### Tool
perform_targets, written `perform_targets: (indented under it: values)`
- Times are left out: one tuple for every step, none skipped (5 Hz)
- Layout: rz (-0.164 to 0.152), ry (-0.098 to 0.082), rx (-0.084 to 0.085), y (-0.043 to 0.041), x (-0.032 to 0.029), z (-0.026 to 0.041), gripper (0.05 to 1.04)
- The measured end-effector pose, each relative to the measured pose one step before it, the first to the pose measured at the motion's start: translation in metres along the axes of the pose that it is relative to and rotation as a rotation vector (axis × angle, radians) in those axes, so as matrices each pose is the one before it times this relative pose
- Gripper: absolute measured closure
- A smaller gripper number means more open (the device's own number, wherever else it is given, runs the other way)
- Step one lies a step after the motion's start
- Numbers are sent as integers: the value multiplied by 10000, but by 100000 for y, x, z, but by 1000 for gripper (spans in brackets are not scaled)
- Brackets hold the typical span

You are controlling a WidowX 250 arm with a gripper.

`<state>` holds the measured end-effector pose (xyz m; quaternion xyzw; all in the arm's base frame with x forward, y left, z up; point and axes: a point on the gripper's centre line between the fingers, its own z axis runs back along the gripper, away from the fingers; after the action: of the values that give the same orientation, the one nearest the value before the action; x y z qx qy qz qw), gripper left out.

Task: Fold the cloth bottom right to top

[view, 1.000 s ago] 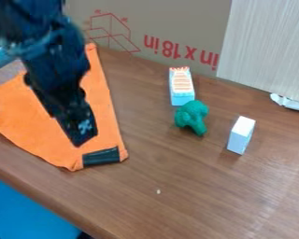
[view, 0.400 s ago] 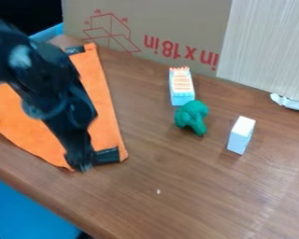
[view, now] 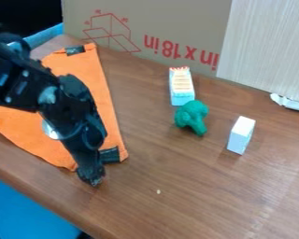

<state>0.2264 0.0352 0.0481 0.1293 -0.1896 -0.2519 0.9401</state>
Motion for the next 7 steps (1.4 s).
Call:
perform_targets:
  values:
    - [-122, -262, 306, 287, 372, -680, 127]
    - [-83, 26, -202, -176, 181, -328, 406]
    - [127, 201, -480, 68, 62, 127, 706]
    - [222, 8, -1172, 264, 130, 1366, 910]
    - [451, -292, -1031, 595, 987, 3145, 1004]
    - [162, -20, -633, 487, 761, 2626, 1017]
    - [364, 171, 235, 2550, 1140, 1628, 1017]
